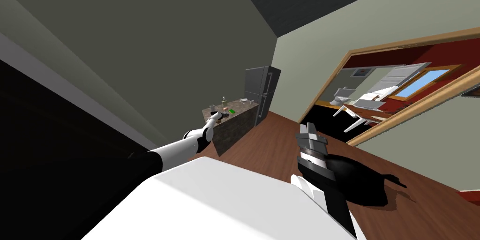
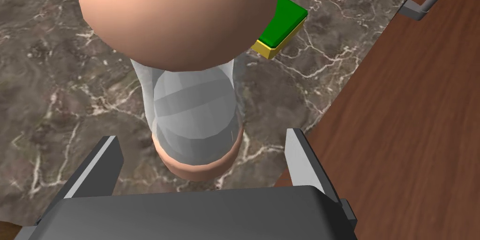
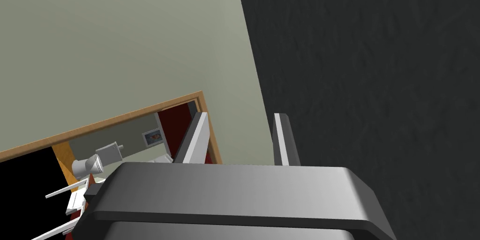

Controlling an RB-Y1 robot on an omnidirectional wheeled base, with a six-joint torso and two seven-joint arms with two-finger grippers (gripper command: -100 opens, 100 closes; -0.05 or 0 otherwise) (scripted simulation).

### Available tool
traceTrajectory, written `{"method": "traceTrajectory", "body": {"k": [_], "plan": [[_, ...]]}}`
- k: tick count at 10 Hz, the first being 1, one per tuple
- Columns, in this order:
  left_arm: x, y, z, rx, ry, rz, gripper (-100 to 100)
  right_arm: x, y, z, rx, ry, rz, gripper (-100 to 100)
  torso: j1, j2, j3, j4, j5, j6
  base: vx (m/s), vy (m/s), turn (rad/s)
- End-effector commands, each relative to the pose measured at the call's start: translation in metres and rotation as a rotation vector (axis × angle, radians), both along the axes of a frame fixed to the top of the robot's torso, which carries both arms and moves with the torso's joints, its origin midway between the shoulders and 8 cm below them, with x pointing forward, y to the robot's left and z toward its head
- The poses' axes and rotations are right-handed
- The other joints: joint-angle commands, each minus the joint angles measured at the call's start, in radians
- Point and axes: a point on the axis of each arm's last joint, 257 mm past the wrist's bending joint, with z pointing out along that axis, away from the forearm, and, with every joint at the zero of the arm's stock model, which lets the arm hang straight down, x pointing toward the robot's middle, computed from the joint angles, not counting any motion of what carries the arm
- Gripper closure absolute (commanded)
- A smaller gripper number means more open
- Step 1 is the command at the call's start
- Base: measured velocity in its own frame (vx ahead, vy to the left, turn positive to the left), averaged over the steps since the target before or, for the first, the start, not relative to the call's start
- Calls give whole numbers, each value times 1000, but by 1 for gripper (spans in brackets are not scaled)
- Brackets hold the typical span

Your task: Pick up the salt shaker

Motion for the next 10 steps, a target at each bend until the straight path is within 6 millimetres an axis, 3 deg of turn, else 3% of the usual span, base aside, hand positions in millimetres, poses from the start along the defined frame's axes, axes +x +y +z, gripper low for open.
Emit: {"method": "traceTrajectory", "body": {"k": [1, 3, 4, 5, 6, 7, 8, 10], "plan": [[5, 28, 14, 18, -31, 30, -100, 0, 0, 0, 0, 0, 0, 0, 0, 0, 0, 0, 0, 0, -23, -40, -143], [-3, 28, -3, -12, 2, 32, -100, 0, 0, 0, 0, 0, 0, 0, 2, -1, 0, 0, 0, -2, -8, -15, 48], [-18, 70, -6, -14, 4, 83, -100, 0, 0, 0, 0, 0, 0, 0, 3, -1, -1, 0, 1, -1, -18, -36, -332], [-18, 73, -5, -10, 4, 85, -100, 0, 0, 0, 0, 0, 0, 0, 1, -1, 0, 0, 0, 0, -19, -34, -218], [-34, 101, -15, -7, 18, 118, -100, 0, 0, 0, 0, 0, 0, 0, 1, 0, 0, 0, 0, -1, -30, -50, -374], [-35, 116, -5, -8, 2, 137, -100, 0, 0, 0, 0, 0, 0, 0, 0, 0, 0, 0, 0, 0, -22, -43, -175], [-51, 147, -10, -10, 8, 174, -100, 0, 0, 0, 0, 0, 0, 0, 1, 0, 0, 0, 0, -2, -10, -67, -349], [-45, 164, 17, 17, -41, 188, -100, 0, 0, 0, 0, 0, 0, 0, 1, 0, 0, 0, 0, -1, -15, -27, -74]]}}
